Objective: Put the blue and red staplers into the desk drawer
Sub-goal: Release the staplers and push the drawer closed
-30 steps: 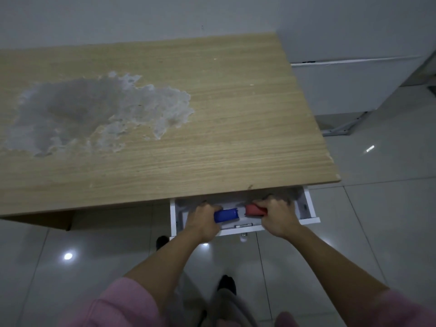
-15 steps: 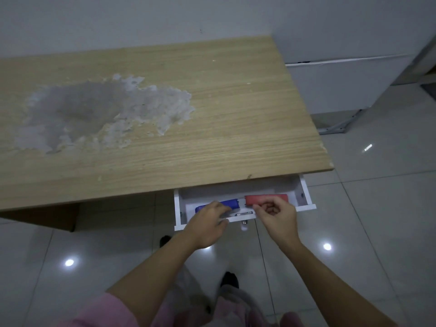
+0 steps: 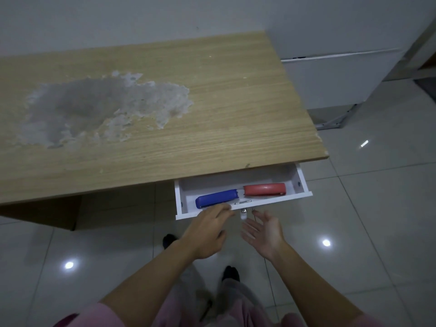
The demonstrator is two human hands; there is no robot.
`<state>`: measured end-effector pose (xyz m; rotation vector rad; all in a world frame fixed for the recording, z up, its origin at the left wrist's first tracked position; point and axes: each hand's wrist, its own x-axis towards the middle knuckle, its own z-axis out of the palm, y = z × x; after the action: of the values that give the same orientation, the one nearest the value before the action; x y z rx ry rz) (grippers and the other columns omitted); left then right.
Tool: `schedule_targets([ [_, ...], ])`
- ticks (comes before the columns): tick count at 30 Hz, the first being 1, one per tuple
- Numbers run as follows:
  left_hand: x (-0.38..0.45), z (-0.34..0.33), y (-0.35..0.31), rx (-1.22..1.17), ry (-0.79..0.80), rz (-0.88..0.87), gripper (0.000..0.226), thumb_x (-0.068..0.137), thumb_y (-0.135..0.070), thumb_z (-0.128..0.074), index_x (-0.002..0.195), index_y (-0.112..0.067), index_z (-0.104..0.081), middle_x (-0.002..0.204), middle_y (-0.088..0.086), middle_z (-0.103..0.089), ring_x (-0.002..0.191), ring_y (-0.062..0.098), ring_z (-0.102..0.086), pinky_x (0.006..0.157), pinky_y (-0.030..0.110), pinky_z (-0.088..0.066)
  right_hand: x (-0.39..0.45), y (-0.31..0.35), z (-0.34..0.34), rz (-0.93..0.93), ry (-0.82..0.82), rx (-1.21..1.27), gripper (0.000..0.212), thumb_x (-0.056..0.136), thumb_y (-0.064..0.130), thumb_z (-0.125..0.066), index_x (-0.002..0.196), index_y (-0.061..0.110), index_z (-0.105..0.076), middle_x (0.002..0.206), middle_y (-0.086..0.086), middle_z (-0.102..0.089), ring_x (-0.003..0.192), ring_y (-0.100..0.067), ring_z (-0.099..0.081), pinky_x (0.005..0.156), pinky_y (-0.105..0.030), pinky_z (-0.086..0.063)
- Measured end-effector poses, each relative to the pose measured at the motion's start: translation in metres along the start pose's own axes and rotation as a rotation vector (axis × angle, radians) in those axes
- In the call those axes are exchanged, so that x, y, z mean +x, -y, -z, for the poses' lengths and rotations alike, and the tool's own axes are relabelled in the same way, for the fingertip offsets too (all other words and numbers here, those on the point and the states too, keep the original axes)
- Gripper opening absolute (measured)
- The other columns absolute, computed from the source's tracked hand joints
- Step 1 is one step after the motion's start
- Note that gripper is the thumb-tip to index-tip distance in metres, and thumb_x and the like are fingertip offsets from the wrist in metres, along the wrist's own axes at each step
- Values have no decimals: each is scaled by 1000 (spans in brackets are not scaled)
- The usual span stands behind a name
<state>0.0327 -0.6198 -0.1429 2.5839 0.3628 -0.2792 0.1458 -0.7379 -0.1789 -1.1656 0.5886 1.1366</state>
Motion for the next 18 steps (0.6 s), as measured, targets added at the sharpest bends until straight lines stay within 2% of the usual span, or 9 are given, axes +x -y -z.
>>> schedule_targets([
  [2, -5, -2, 1, 20, 11, -43, 55, 83, -11, -46, 137, -12, -38, 149, 6, -35, 135, 22, -36, 110, 33, -32, 0, 0, -6, -6, 35, 12, 47, 94, 41, -29, 132, 16, -43, 122, -14, -46, 115, -29, -44, 101, -45, -36],
  [6, -14, -4, 4, 66, -2, -96, 54, 75, -8, -51, 129, -6, -49, 139, 15, -49, 126, 30, -50, 102, 43, -45, 2, 0, -9, -8, 73, 85, 54, 92, 44, -32, 137, 14, -39, 102, -11, -54, 108, -26, -47, 112, -49, -28],
  [9, -19, -5, 7, 133, -3, -158, 55, 70, -9, -55, 125, -9, -53, 131, 11, -58, 118, 26, -57, 96, 36, -49, 3, 0, -11, -15, 73, 125, 60, 92, 46, -34, 138, 9, -38, 101, -13, -56, 123, -31, -43, 115, -45, -25],
  [11, -20, -6, 11, 158, -1, -162, 53, 64, -15, -54, 116, -14, -58, 118, 6, -66, 104, 21, -66, 82, 29, -55, 3, 0, -12, 0, 62, 128, 64, 91, 49, -35, 136, 4, -41, 102, -13, -57, 118, -29, -47, 112, -39, -30],
  [12, -21, -6, 14, 143, 14, -150, 53, 67, -16, -49, 119, -13, -56, 121, 7, -64, 107, 22, -65, 84, 30, -54, 3, 1, -13, 10, 61, 128, 66, 90, 51, -36, 133, 1, -44, 102, -14, -58, 111, -28, -50, 110, -37, -32],
  [13, -21, -5, 14, 132, 37, -134, 54, 72, -14, -44, 126, -12, -51, 131, 9, -57, 117, 24, -58, 92, 33, -49, 2, 3, -15, 16, 63, 130, 67, 89, 52, -38, 130, -1, -46, 101, -14, -58, 104, -26, -53, 107, -36, -33],
  [15, -19, 0, 14, 114, 114, -80, 57, 83, -10, -41, 139, -12, -33, 150, 8, -34, 134, 23, -37, 107, 34, -33, 1, 6, -18, 21, 79, 138, 68, 87, 52, -43, 125, -3, -48, 103, -16, -59, 98, -25, -55, 106, -35, -35],
  [18, -11, 2, 19, 87, 160, -9, 62, 86, -11, -42, 144, -14, -21, 155, 4, -21, 138, 21, -28, 110, 32, -26, 4, 12, -27, 23, 110, 162, 69, 87, 51, -45, 125, -6, -47, 105, -17, -57, 102, -26, -54, 108, -36, -36],
])
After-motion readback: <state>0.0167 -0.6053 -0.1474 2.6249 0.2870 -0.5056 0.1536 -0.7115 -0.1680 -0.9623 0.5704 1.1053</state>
